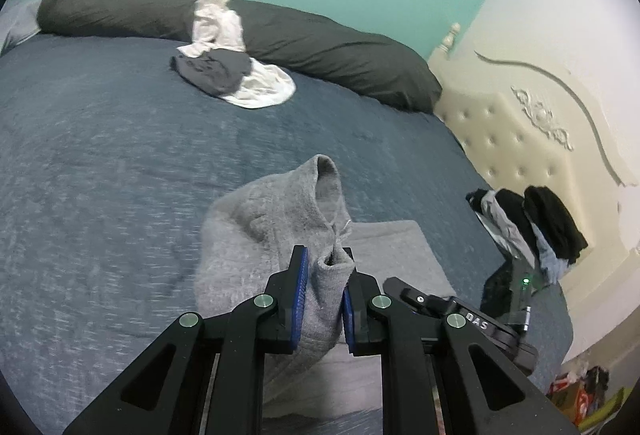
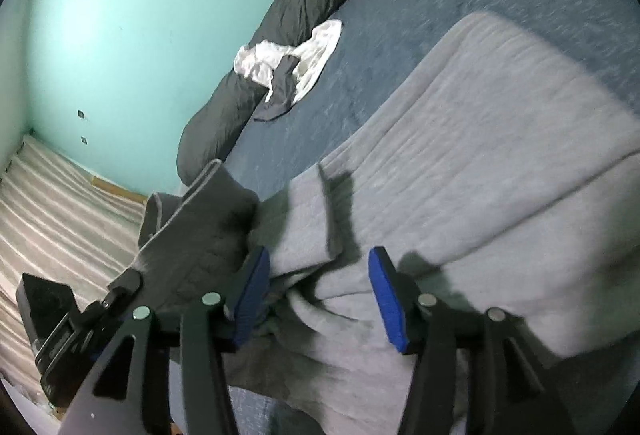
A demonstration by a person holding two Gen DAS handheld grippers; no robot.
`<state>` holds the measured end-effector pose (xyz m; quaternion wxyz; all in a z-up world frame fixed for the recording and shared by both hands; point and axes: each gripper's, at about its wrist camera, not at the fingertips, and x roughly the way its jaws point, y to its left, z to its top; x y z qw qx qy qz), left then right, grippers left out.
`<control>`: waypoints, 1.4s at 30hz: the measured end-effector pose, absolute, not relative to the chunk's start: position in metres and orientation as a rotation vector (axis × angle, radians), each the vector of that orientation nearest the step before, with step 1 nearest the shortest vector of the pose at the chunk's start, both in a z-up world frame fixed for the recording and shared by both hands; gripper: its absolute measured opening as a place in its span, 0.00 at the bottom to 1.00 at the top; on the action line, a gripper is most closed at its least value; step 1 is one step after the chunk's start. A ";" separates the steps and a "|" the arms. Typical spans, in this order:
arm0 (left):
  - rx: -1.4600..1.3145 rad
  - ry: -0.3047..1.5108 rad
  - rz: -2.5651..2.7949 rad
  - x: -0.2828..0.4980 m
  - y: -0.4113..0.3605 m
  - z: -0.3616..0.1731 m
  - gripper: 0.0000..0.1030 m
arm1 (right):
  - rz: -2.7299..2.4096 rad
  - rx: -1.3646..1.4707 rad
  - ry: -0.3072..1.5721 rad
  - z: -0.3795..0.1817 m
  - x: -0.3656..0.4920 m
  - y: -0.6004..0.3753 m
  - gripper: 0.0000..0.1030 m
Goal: Fold clothes
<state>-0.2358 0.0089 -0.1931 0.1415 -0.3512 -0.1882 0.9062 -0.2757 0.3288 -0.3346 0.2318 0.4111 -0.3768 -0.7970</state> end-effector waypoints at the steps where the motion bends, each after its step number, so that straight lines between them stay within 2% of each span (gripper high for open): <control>1: -1.010 -0.562 2.623 -0.233 0.000 -0.194 0.16 | -2.189 1.139 -1.030 -0.336 -0.279 0.321 0.55; 4: -1.001 -0.624 2.639 -0.226 -0.023 -0.198 0.16 | -2.212 1.177 -1.006 -0.343 -0.286 0.305 0.59; 15: -0.998 -0.800 2.651 -0.207 -0.079 -0.234 0.16 | -2.227 1.150 -1.003 -0.352 -0.300 0.287 0.59; 18: -0.993 -0.837 2.645 -0.203 -0.087 -0.244 0.16 | -2.241 1.132 -0.967 -0.351 -0.299 0.283 0.41; 20: -0.989 -0.855 2.643 -0.200 -0.090 -0.248 0.16 | -2.253 1.132 -0.944 -0.351 -0.299 0.280 0.26; 21: -0.988 -0.861 2.642 -0.199 -0.092 -0.250 0.16 | -2.259 1.136 -0.931 -0.351 -0.298 0.279 0.24; 23: -0.988 -0.869 2.641 -0.199 -0.095 -0.251 0.16 | -2.282 1.115 -0.908 -0.347 -0.294 0.278 0.14; 34: -0.986 -0.898 2.639 -0.196 -0.104 -0.255 0.16 | -2.370 0.899 -0.832 -0.301 -0.281 0.282 0.09; 42: -0.979 -0.875 2.644 -0.198 -0.096 -0.251 0.16 | -2.480 0.738 -0.881 -0.257 -0.273 0.350 0.09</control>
